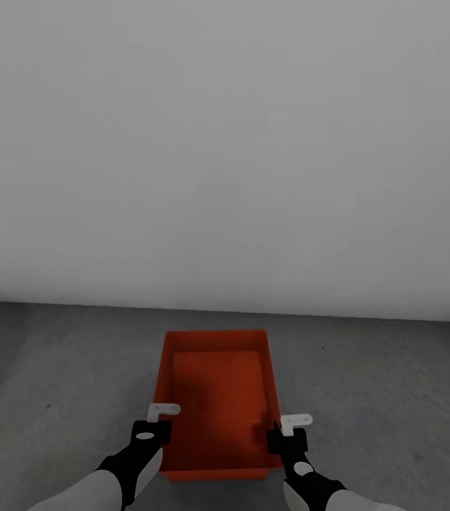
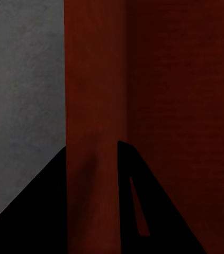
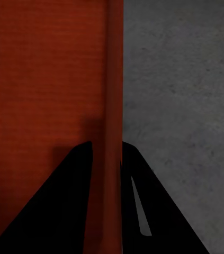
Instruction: Move the two storage containers from the living room to the garage. In the garage, place one container on the floor and stack the other container on top of it (either order is fine).
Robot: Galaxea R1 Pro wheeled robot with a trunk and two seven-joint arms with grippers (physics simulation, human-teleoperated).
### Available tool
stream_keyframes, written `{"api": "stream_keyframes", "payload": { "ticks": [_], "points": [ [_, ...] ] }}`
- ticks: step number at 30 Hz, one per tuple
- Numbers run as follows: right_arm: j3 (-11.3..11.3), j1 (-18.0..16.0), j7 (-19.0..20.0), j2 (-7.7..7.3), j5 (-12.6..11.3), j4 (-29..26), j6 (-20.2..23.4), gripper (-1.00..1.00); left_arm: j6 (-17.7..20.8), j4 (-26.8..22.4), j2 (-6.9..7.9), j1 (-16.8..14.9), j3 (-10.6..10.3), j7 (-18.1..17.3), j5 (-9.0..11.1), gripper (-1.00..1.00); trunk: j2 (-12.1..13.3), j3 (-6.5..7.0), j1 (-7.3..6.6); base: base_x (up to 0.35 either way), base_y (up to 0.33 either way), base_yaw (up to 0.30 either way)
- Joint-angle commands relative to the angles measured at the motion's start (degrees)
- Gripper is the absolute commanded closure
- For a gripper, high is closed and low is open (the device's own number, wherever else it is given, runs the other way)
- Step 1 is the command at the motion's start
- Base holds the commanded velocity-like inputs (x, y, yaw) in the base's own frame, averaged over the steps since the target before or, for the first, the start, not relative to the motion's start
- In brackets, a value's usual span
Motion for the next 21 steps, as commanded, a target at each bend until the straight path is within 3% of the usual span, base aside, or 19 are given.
{"api": "stream_keyframes", "payload": {
  "ticks": [1, 21],
  "points": [
    [1.12, 0.01, 0.26, 0.02, -0.24, 0.05, 0.0, 1.0, 0.15, -2.53, -0.47, -0.07, 1.49, 0.09, 3.76, 1.0, -0.02, -0.05, -0.01, 0.0, 0.0, 0.0],
    [1.11, 0.01, 0.26, 0.02, -0.15, 0.05, -0.03, 1.0, 0.15, -2.48, -0.46, -0.07, 1.51, 0.09, 3.76, 1.0, -0.02, -0.05, -0.01, 0.0, 0.0, 0.0]
  ]
}}
